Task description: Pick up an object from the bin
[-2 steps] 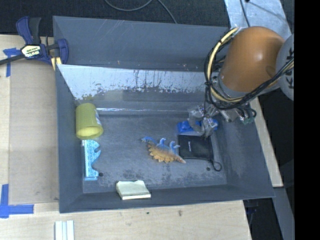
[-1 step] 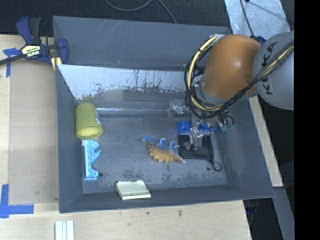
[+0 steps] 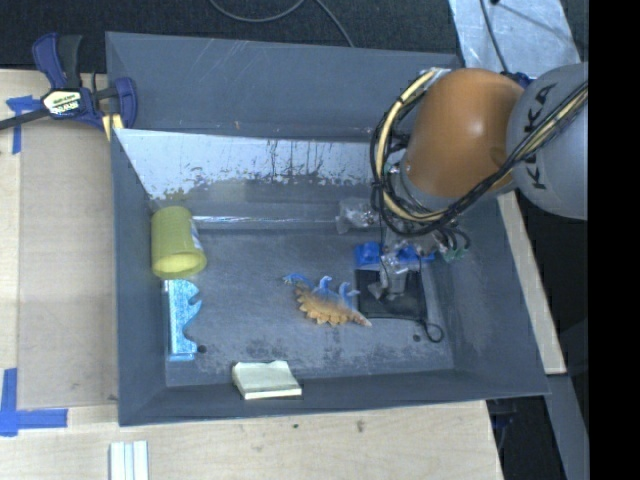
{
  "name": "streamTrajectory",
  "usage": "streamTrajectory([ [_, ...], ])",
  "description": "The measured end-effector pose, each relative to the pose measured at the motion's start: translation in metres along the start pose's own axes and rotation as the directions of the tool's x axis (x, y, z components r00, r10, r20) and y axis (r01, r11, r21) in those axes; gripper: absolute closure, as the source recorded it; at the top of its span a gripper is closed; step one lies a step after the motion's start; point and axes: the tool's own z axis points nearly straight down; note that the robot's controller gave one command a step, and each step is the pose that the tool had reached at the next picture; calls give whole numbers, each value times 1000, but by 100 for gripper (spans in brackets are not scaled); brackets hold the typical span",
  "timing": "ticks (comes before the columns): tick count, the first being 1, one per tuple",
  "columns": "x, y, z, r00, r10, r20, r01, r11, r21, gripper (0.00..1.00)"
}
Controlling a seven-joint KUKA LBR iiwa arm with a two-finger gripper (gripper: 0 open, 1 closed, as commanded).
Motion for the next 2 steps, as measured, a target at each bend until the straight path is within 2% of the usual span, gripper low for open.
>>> streamTrajectory([
  [1,0,-5,5,998,-55,0,55,998,0,0],
  [2,6,-37,32,975,-223,1,223,975,0,0],
])
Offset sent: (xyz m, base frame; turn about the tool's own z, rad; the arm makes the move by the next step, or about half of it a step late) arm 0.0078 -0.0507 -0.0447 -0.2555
